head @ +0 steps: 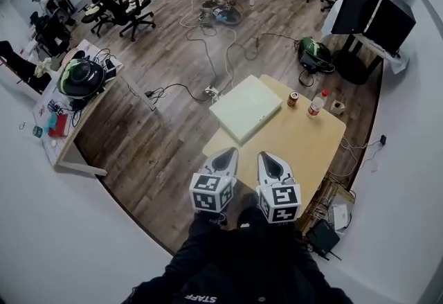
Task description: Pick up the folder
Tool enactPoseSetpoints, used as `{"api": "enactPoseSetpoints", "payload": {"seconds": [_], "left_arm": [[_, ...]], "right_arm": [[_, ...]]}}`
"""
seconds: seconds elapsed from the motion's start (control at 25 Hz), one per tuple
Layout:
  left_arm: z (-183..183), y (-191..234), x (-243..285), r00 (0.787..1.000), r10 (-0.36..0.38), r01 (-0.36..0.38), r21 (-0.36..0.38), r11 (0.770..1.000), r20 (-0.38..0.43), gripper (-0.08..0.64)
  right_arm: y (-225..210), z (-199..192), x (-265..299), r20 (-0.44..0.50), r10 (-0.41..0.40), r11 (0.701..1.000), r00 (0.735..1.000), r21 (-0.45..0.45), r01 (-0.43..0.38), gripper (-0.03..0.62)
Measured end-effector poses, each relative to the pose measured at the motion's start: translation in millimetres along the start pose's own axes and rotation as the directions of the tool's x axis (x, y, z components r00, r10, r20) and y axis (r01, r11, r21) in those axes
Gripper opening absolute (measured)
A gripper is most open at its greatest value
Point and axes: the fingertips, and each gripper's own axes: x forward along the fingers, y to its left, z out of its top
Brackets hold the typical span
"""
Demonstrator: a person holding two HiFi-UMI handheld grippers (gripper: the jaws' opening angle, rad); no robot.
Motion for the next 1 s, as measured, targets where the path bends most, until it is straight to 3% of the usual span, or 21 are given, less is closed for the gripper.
{"api": "enactPoseSetpoints", "payload": {"seconds": [0.52,1.0], "left_arm": [[15,20,81,0.996,0.054,-0.055,-0.003,0.998,-0.067,0.034],[7,54,115,0.989,0.086,-0.092,-0.05,0.994,-0.122,0.035]], "right_arm": [[-76,1,55,-0.048,0.015,0.998,0.999,0.056,-0.013,0.023],[-93,-10,94,-0.1,0.023,0.996,0.995,0.087,-0.014,0.022]]}}
